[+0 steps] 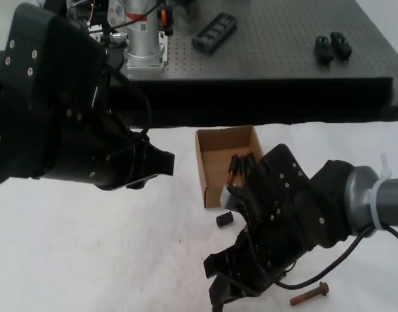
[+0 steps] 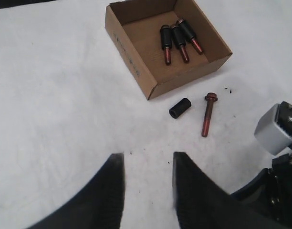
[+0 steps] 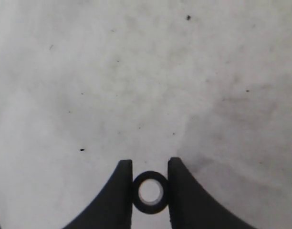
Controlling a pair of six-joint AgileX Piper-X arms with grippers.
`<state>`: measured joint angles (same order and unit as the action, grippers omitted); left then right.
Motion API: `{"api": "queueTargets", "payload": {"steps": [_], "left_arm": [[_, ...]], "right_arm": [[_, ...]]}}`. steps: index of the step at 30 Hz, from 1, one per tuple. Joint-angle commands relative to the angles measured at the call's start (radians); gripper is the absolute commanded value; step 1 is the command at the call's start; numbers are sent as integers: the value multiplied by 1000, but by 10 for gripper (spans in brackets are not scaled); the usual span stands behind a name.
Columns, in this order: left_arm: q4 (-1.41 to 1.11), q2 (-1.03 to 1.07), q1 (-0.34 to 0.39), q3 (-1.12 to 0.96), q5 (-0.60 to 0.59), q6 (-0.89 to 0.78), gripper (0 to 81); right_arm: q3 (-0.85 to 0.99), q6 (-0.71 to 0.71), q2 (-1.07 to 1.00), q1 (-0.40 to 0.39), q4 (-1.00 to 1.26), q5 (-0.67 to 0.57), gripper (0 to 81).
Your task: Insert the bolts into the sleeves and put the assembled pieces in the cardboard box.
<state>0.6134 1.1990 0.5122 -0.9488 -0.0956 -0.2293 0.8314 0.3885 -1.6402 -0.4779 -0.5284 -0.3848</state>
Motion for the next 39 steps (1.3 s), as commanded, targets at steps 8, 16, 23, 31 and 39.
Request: {"api": "queueTargets", "payload": {"steps": [8,16,23,31,39], "left_arm": [[28,-8,0,-2,10,37,249],[28,-8,0,-2,10,37,249],[28,-8,0,-2,10,49,249],[28,-8,0,-2,10,51,249],[28,-8,0,-2,10,51,249]], "right_arm": [[34,-313,0,0,-305,283,148],[71,-404,0,0,-350,359,345],[60,-410,-12,0,-353,359,354],[59,-389,-85,0,-314,385,339],[59,-381,-91,0,-273,373,162]]}}
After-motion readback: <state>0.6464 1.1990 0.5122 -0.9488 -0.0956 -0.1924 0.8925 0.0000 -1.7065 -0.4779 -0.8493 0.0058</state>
